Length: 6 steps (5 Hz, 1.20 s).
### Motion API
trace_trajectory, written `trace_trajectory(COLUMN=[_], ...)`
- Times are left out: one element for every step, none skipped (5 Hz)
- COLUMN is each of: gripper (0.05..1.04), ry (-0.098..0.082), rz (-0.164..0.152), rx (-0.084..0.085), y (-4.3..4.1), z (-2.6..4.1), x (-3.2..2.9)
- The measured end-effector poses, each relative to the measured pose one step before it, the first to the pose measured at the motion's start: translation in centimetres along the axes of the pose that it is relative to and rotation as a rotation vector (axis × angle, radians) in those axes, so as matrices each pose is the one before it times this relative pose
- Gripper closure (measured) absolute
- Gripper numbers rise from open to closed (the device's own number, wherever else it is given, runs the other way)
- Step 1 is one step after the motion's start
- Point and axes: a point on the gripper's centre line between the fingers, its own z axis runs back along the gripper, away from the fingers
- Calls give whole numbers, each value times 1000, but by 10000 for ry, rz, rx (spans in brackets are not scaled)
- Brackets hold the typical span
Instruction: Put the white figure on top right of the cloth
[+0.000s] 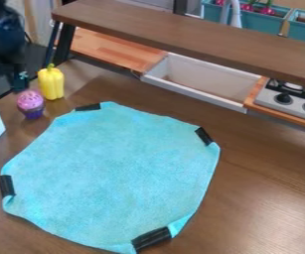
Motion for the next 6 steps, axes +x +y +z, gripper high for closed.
trace_trajectory(gripper=[83, 83, 83, 83, 83, 84], ry=[-28, 273, 99, 312, 30, 97], rz=[936, 626, 467, 440, -40, 29], rx=[28, -87, -25, -154, -100, -443], y=[2477, 1867, 1028, 1168, -345, -747], z=[-409, -677, -176, -1408, -516, -1278], x=[-1329, -975, -415, -1276, -253, -153])
